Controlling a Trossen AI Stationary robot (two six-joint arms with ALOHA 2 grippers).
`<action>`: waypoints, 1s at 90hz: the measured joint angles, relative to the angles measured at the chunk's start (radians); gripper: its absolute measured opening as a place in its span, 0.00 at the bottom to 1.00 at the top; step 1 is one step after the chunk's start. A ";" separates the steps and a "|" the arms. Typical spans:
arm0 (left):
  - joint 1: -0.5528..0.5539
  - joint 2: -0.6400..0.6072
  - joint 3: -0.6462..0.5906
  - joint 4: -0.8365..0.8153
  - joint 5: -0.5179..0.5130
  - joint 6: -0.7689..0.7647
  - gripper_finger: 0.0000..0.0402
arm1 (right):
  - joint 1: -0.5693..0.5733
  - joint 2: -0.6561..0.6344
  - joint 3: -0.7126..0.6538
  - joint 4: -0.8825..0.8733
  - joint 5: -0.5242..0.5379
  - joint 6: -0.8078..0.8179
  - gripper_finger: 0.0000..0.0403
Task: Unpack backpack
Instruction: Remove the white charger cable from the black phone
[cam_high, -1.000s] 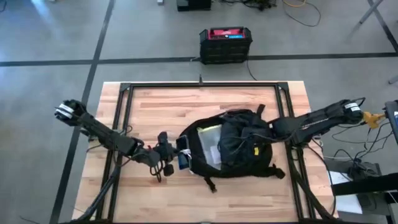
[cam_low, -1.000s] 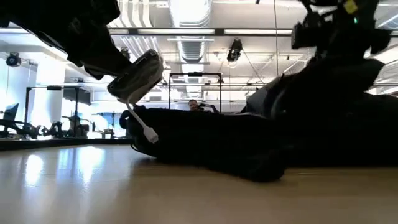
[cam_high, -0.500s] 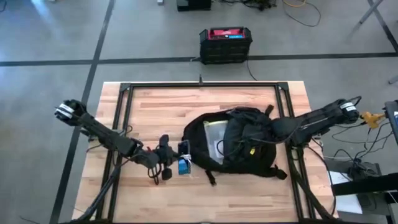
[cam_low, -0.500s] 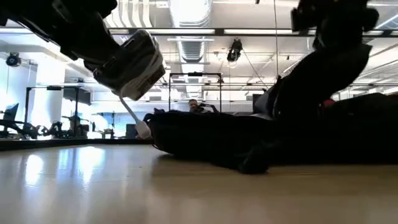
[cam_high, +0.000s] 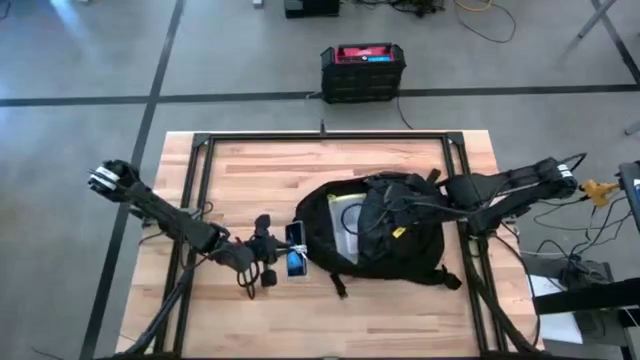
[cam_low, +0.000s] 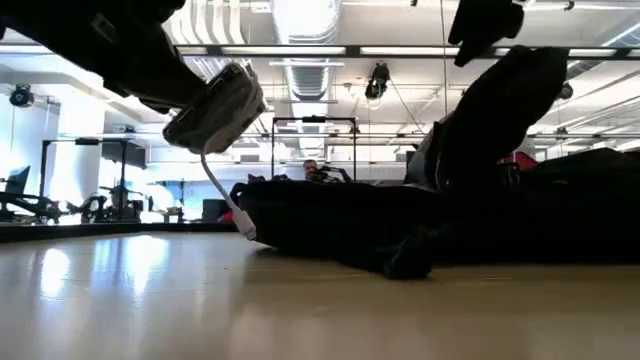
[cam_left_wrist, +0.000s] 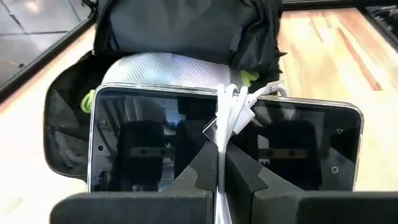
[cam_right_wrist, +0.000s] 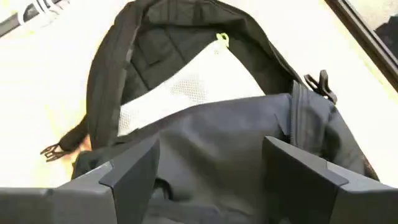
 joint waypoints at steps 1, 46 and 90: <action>0.000 0.000 0.000 0.000 -0.001 0.002 0.00 | 0.000 0.003 0.000 -0.001 0.000 0.000 0.68; -0.058 0.139 0.325 -0.394 -0.088 0.173 0.00 | -0.114 0.317 0.037 0.591 -0.366 0.102 0.62; -0.186 0.403 0.641 -0.822 -0.367 0.084 0.00 | -0.103 0.503 0.171 0.789 -0.526 0.246 0.62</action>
